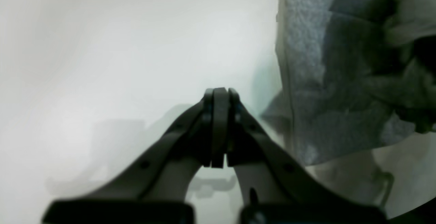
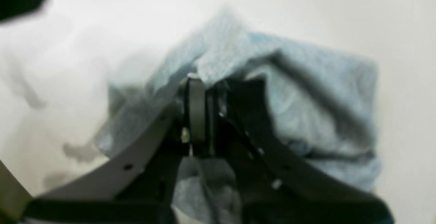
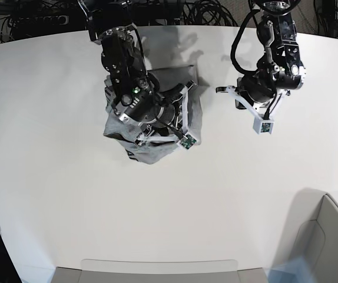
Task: Fold the T-shirt properly
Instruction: 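Press and tuck the folded bundle with the right gripper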
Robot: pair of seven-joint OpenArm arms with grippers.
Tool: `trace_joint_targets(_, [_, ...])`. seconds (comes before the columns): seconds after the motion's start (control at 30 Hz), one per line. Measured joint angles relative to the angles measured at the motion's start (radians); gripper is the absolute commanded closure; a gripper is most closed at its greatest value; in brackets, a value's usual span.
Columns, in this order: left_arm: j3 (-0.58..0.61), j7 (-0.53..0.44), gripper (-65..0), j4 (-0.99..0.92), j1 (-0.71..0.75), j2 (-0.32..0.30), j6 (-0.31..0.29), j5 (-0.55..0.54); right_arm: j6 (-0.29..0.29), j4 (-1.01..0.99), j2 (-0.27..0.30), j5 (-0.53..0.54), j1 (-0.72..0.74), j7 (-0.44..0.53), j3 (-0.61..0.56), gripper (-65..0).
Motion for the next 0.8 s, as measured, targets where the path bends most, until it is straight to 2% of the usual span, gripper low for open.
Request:
trace_joint_targets(0.13, [0.000,0.000,0.0,0.000,-0.001,0.000,0.000,-0.001,0.001,-0.048,0.002,-0.003,0.014,0.001,-0.035,-0.8])
trace_joint_targets(0.33, [0.000,0.000,0.0,0.000,-0.001,0.000,0.000,0.000,0.001,0.020,-0.001,-0.004,0.010,0.002,-0.053,-21.3])
trace_joint_targets(0.47, [0.000,0.000,0.0,0.000,-0.001,0.000,0.000,0.000,0.001,0.062,-0.002,0.008,0.006,0.005,-0.096,-29.7])
trace_joint_targets(0.67, [0.006,0.000,0.0,0.000,-0.001,0.000,0.000,0.000,0.001,0.179,0.015,0.015,-0.013,0.005,-0.153,-30.0])
trace_joint_targets(0.73, [0.006,0.000,0.0,0.000,-0.001,0.000,0.000,0.000,-0.001,0.251,0.034,0.008,-0.019,0.008,-0.132,-29.5])
trace_joint_targets(0.8, [0.005,0.000,0.0,0.000,-0.001,0.000,0.000,0.000,-0.002,0.314,0.064,-0.005,-0.021,0.014,-0.061,-24.9])
